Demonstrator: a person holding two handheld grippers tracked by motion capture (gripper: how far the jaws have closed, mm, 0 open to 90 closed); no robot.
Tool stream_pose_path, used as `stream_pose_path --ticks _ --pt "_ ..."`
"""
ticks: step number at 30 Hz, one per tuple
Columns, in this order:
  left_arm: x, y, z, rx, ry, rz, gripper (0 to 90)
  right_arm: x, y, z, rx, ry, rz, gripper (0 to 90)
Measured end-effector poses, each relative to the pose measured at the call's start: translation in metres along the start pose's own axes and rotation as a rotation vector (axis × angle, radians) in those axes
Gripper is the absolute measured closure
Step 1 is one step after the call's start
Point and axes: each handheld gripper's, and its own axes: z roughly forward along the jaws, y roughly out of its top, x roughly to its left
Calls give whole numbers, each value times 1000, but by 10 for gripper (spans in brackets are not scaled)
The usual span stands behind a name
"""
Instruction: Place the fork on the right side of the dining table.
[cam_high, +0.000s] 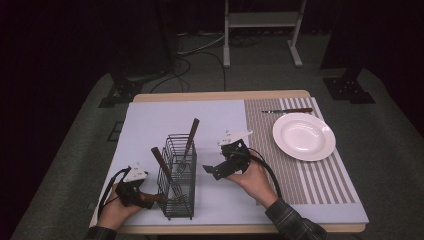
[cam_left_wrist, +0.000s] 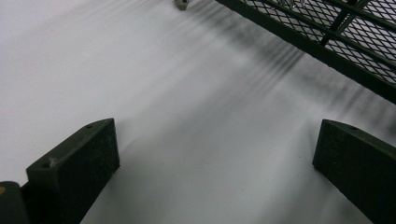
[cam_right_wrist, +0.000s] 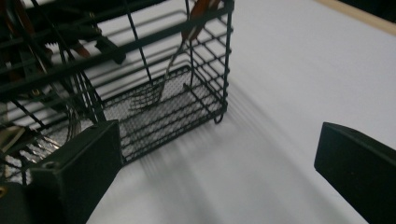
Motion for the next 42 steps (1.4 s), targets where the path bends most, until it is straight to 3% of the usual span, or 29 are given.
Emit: stream_pose_path --ticks 4,25,32,42 --pt "0 0 0 0 -1 0 0 -2 9 -5 -42 10 2 45" --pt "0 0 0 -2 0 1 0 -9 42 -2 -104 31 30 88" --pt "0 0 0 -6 1 -3 0 -13 58 4 -131 41 32 139" --pt "0 0 0 -3 1 0 0 -19 72 9 -184 59 43 279"
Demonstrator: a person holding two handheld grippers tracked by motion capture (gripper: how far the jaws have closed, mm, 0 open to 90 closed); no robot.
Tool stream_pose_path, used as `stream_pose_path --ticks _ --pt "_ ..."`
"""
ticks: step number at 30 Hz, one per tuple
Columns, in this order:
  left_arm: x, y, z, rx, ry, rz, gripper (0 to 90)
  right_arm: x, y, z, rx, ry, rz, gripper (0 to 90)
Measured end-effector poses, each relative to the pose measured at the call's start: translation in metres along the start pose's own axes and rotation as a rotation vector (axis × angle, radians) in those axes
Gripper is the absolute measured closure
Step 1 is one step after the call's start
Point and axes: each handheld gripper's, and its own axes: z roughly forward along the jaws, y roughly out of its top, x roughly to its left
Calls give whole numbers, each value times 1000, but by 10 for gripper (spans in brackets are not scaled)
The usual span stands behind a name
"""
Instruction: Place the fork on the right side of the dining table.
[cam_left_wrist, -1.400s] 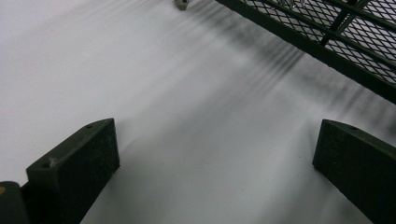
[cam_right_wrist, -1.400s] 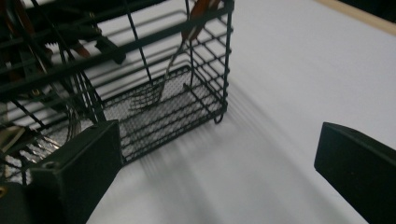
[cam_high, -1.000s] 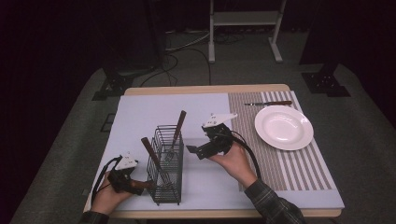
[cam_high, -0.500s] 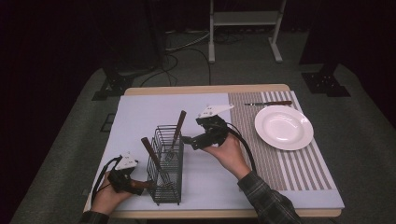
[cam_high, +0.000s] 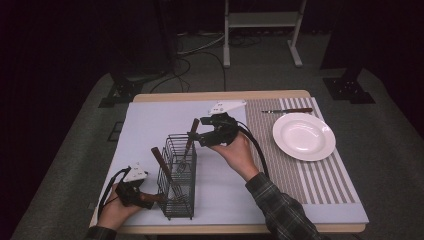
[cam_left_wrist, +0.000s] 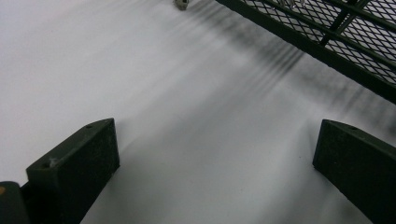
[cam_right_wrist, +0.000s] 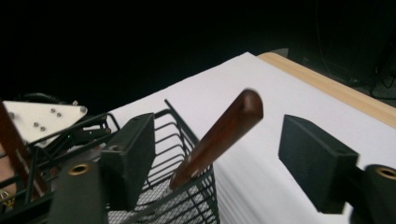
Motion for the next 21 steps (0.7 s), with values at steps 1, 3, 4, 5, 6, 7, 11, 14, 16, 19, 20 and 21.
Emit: stream_pose_path --ticks 1,3,4,5,6,7,11,14,16,19,20,21 --pt "0 0 0 0 0 0 0 0 0 0 0 0 0 279" --pt "0 0 0 0 0 0 0 -2 2 3 -13 -2 3 319" --pt "0 0 0 0 0 0 0 -3 2 3 -19 -6 6 326" --pt "0 0 0 0 0 0 0 -4 3 4 -23 -7 8 340" --pt "0 0 0 0 0 0 0 -4 3 4 -26 -9 7 364" --pt "0 0 0 4 0 5 0 -5 4 5 -31 -9 12 385" --pt "0 0 0 3 -1 3 0 -6 5 5 -47 0 16 451" --pt "0 0 0 3 -1 2 0 -6 8 9 -43 12 22 534" --pt "0 0 0 2 0 2 0 -6 7 10 -38 16 22 580" --pt "0 0 0 2 0 2 0 -5 6 10 -34 11 22 639" --pt "0 0 0 2 -1 2 0 -6 6 9 -40 12 27 656" --pt "0 0 0 2 -1 2 0 -7 6 8 -42 15 30 669"
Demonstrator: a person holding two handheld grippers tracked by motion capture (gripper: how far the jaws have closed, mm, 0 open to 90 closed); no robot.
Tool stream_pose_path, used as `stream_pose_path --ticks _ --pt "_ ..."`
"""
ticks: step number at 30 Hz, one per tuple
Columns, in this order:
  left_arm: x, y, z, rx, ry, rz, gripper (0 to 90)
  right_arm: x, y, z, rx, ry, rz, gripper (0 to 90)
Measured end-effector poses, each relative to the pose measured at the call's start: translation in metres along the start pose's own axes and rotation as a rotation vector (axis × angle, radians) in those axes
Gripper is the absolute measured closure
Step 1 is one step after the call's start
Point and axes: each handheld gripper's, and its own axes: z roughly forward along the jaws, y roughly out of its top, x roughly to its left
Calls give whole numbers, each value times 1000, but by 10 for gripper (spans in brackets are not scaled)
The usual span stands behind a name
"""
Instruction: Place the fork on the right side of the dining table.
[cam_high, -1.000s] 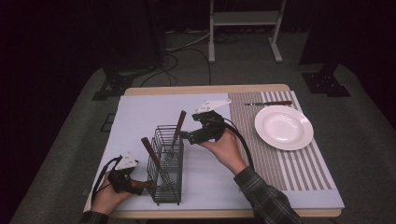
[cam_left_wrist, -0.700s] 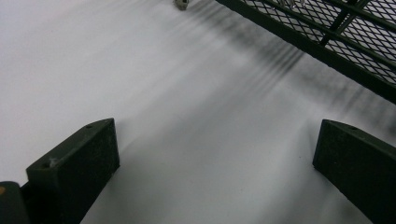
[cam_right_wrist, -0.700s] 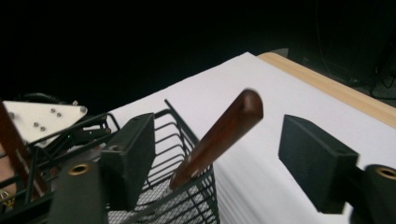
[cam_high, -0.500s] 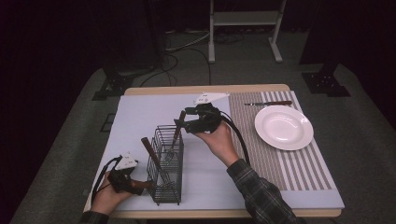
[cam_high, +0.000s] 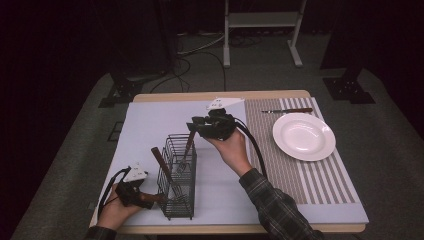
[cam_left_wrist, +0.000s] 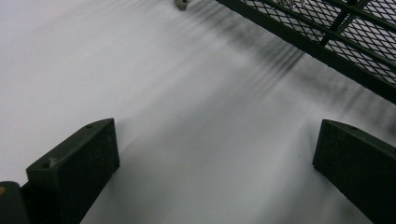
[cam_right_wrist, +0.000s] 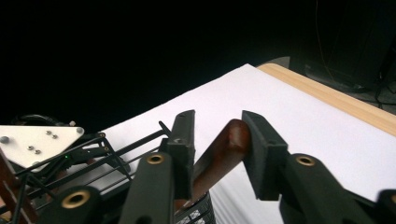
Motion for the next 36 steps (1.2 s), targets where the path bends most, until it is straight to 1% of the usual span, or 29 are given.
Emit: stream_pose_path --ticks 2,8,9,10,11,15,16,17,19,20,21,22,24,31,36 --pt "0 0 0 0 0 0 0 0 -1 -1 -1 -2 2 698" --pt "0 0 0 -1 1 -2 0 1 0 -4 -2 12 2 717" --pt "0 0 0 -1 1 -2 0 2 0 -6 -3 31 6 728" --pt "0 0 0 -1 1 -2 0 2 0 -6 -3 31 6 728" --pt "0 0 0 -1 1 -2 0 3 1 -8 -2 48 11 738" --pt "0 0 0 1 0 -1 0 5 3 -11 -4 90 8 756" --pt "0 0 0 1 0 -1 0 5 3 -11 -4 90 8 756" --pt "0 0 0 0 0 -2 0 6 4 -12 -10 118 8 768" --pt "0 0 0 1 0 -2 0 7 5 -12 -16 140 13 779" --pt "0 0 0 1 0 -2 0 7 5 -12 -16 140 13 779" --pt "0 0 0 1 0 -2 0 8 6 -14 -25 164 21 791" --pt "0 0 0 1 0 -2 0 8 6 -14 -25 164 21 791" --pt "0 0 0 0 0 -2 0 8 7 -15 -39 183 31 802" --pt "0 0 0 1 0 -2 0 10 9 -19 -48 169 13 804" --pt "0 0 0 1 0 -1 0 13 15 -27 -72 163 -2 804"
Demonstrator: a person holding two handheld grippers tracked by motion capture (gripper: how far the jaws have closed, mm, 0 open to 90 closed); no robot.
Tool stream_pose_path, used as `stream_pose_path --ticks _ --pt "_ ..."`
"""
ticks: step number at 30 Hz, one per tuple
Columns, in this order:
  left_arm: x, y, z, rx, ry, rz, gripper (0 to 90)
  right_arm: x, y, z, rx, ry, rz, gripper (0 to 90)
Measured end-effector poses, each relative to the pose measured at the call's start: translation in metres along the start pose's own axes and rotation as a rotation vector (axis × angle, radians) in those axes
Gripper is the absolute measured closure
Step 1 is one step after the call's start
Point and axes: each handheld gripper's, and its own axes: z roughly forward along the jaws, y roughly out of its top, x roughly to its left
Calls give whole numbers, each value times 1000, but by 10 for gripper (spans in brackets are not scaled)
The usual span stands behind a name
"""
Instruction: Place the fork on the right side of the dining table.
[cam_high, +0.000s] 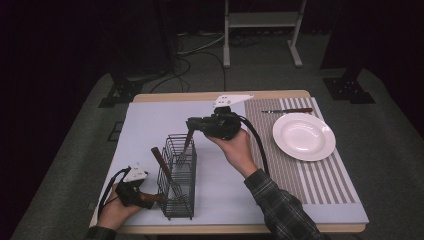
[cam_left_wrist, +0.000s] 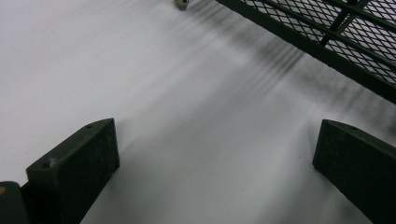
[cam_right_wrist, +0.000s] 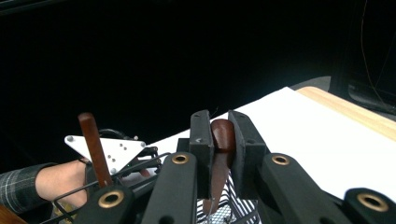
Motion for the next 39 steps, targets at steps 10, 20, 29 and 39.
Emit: stream_pose_path --ticks 10,20,29,39 --pt "0 0 0 -1 0 -3 0 10 16 -14 -34 -8 -40 804" --pt "0 0 0 0 -1 -2 0 17 34 -36 -90 -16 -61 804" --pt "0 0 0 1 -1 0 0 19 47 -61 -141 -45 -71 804" --pt "0 0 0 1 0 -1 0 18 51 -94 -181 -97 -82 804"
